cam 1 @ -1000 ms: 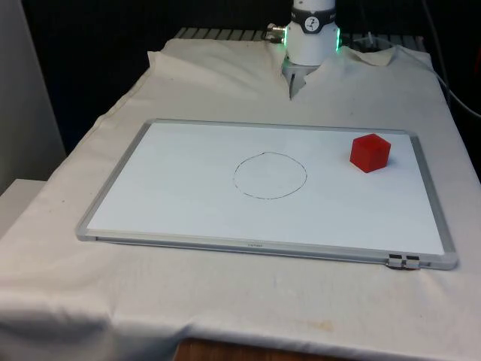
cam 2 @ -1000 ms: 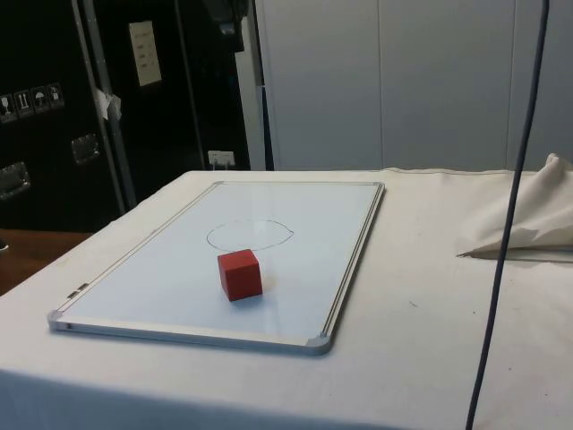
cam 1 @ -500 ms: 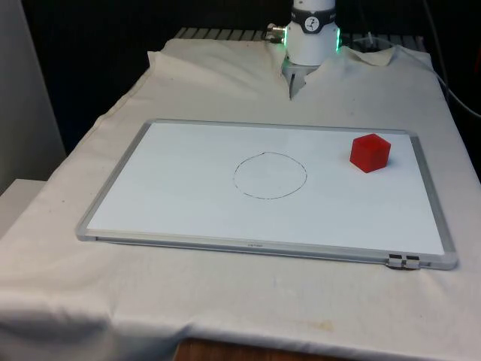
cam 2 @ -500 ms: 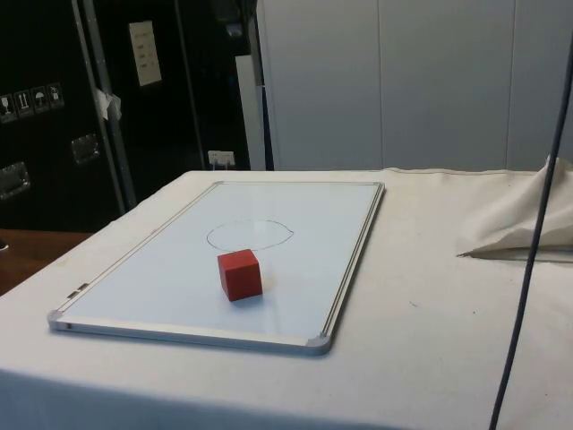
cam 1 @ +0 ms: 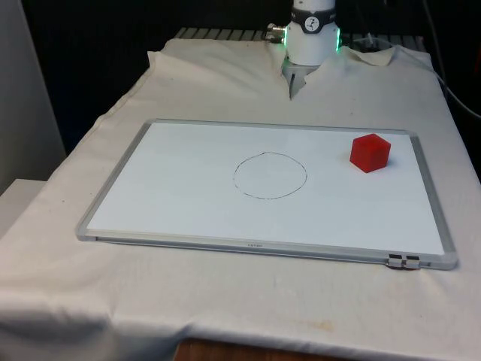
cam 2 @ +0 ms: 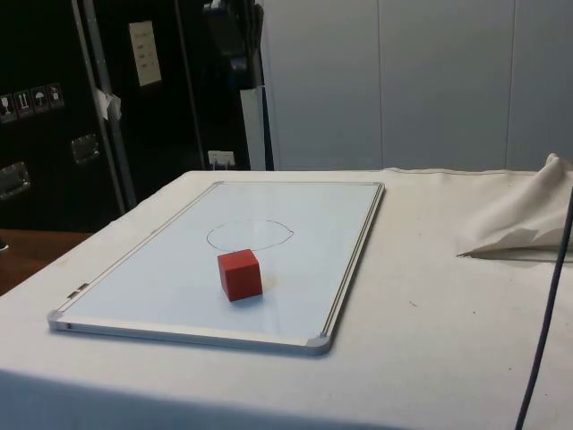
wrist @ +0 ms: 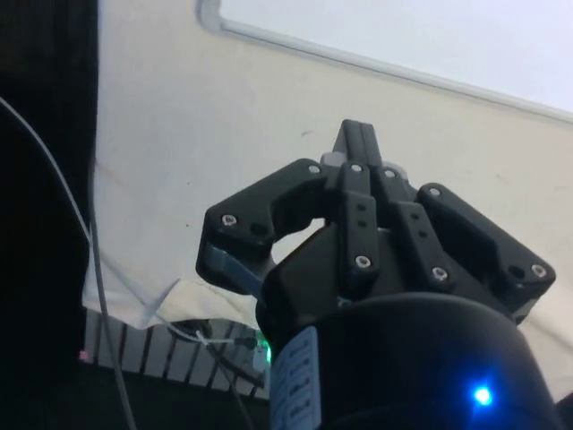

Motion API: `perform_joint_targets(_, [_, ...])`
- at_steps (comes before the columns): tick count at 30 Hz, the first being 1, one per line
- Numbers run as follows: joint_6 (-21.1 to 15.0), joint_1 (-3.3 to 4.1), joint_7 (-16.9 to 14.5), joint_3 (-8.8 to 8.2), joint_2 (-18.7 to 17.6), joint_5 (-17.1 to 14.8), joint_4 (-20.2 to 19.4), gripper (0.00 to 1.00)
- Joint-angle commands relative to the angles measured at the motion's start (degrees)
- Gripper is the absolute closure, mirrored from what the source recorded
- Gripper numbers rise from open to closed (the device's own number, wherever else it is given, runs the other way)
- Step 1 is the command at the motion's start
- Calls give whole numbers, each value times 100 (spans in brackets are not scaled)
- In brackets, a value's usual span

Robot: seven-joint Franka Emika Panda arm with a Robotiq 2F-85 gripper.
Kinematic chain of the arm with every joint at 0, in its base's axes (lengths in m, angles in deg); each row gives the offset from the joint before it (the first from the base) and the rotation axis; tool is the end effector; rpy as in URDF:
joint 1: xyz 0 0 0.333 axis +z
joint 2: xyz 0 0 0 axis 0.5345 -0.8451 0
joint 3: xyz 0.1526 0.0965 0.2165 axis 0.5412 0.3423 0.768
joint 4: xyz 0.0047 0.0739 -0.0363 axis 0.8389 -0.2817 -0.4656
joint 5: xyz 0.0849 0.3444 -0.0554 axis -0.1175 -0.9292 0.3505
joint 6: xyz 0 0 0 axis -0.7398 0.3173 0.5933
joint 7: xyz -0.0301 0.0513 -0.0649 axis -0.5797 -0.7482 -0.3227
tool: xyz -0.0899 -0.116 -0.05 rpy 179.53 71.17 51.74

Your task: Push the cube into the marked area.

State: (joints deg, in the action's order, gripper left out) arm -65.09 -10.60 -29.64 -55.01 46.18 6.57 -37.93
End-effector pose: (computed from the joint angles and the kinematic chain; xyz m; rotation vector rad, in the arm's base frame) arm 0.4744 0.1175 0.3924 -3.0816 -0.0763 0.0363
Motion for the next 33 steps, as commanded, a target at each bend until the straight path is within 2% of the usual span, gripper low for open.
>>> perform_joint_targets(1, [-143, 29, 97, 63, -29, -17, -69, 100])
perform_joint_targets(3, [-229, 29, 155, 143, -63, -23, -115, 100])
perform_joint_targets(4, [-143, 0, 103, 126, -34, -6, -92, 100])
perform_joint_targets(5, [-281, 29, 189, 189, -86, -29, -138, 100])
perform_joint_targets(11, [-567, 29, 390, 453, -292, -46, -212, 100])
perform_joint_targets(12, [-487, 0, 350, 441, -281, -23, -183, 100])
perform_joint_targets(13, [-602, 29, 424, 487, -327, -46, -218, 100])
perform_joint_targets(19, [-865, 34, 636, 751, -573, -46, -246, 100])
perform_joint_targets(20, [-779, 0, 596, 751, -556, -23, -223, 100])
perform_joint_targets(21, [-905, 34, 670, 791, -619, -46, -246, 100])
perform_joint_targets(23, [-1037, 29, 756, 905, -751, -52, -246, 100])
perform_joint_targets(28, [-1255, 29, 894, 1071, -985, -57, -229, 100])
perform_joint_targets(29, [-1169, 6, 842, 1049, -922, -23, -235, 100])
perform_joint_targets(30, [-1341, 29, 945, 1140, -1083, -57, -223, 100])
perform_joint_targets(33, [-1478, 23, 1008, 1238, -1226, -63, -218, 100])
